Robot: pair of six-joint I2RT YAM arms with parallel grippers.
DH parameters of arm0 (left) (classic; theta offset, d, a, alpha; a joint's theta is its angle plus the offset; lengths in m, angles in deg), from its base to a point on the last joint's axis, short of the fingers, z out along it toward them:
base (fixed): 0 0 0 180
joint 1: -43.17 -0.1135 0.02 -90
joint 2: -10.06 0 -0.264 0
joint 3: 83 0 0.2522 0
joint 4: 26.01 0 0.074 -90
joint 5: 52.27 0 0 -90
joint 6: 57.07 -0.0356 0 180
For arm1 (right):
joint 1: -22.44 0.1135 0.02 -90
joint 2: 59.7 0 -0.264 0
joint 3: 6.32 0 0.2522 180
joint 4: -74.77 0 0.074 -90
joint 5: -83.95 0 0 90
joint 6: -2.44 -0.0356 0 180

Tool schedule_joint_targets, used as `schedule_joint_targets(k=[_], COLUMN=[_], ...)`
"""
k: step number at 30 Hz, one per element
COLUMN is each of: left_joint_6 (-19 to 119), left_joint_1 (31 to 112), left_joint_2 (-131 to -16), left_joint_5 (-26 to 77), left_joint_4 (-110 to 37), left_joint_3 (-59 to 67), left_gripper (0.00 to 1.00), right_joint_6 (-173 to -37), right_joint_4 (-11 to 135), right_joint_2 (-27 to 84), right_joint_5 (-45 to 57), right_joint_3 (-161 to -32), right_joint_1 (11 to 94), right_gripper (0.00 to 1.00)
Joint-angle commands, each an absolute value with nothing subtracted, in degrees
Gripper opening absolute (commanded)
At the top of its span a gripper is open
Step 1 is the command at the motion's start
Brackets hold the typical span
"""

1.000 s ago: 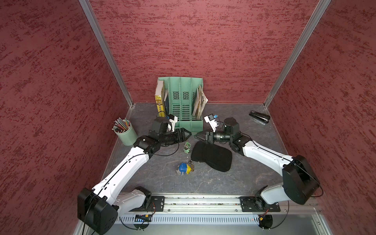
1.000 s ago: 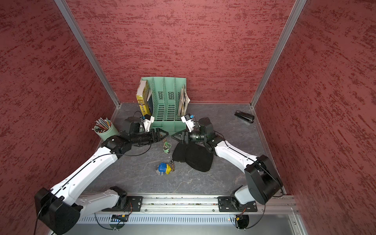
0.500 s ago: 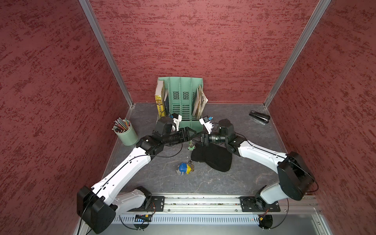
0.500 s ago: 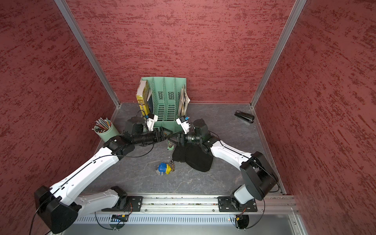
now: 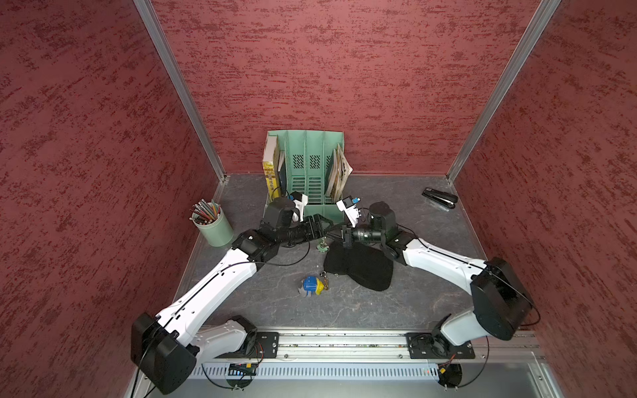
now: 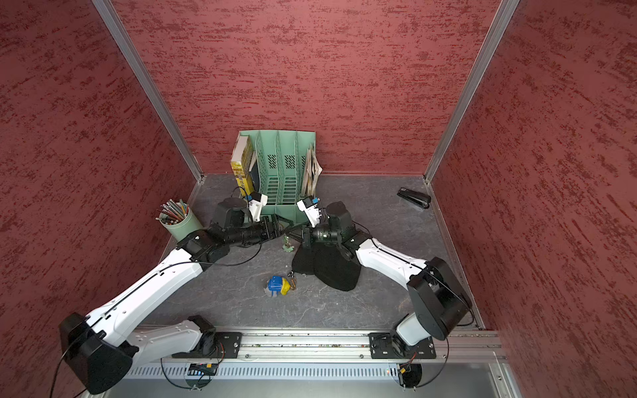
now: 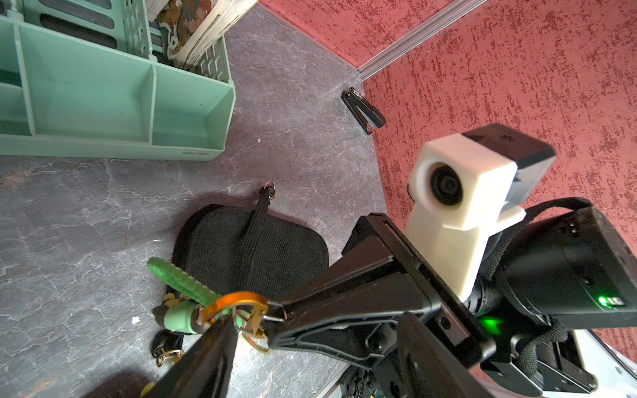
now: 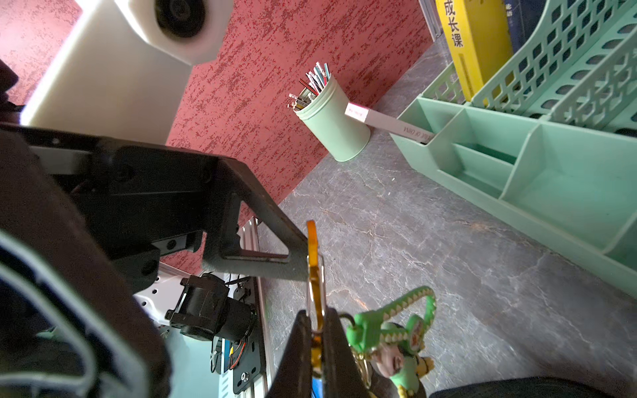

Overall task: Remove the decoration from the bag
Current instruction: Place the decoration item at the center of the board.

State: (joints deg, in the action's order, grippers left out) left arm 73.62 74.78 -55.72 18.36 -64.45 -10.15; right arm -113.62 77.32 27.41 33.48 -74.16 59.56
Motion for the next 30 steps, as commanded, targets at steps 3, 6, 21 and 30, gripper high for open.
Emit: schedule_joint_targets(k=[3,6,21,30], left_joint_6=[73.35,72.73,70.88,68.89], left_joint_1=[75.31,75.32,71.74,71.51], left_joint_2=[-54.13,-53.70,-51.32,-51.90], left_joint_5=[16.44,16.14,16.74,18.25], left_joint_4=[-62.50,-63.13,-65.43,-66.65], left_joint_3=[-10.33,-10.61,-13.42,-14.76], left_gripper=[0.83,0.89,0.96,0.95], right_joint_6=[-112.42,-112.24,-110.87,-110.91], right_joint_4=[72.96,70.44,50.61,31.33], right_joint_2=[25.39,24.33,16.67,23.15], right_joint_5=[25.10,21.49,5.54,-5.80], right_joint_3=[-75.45,-75.36,-76.68,-85.11], right_joint_1=[59.54,59.09,50.02,40.39], right_gripper=[0.00,0.00,0.00,0.00])
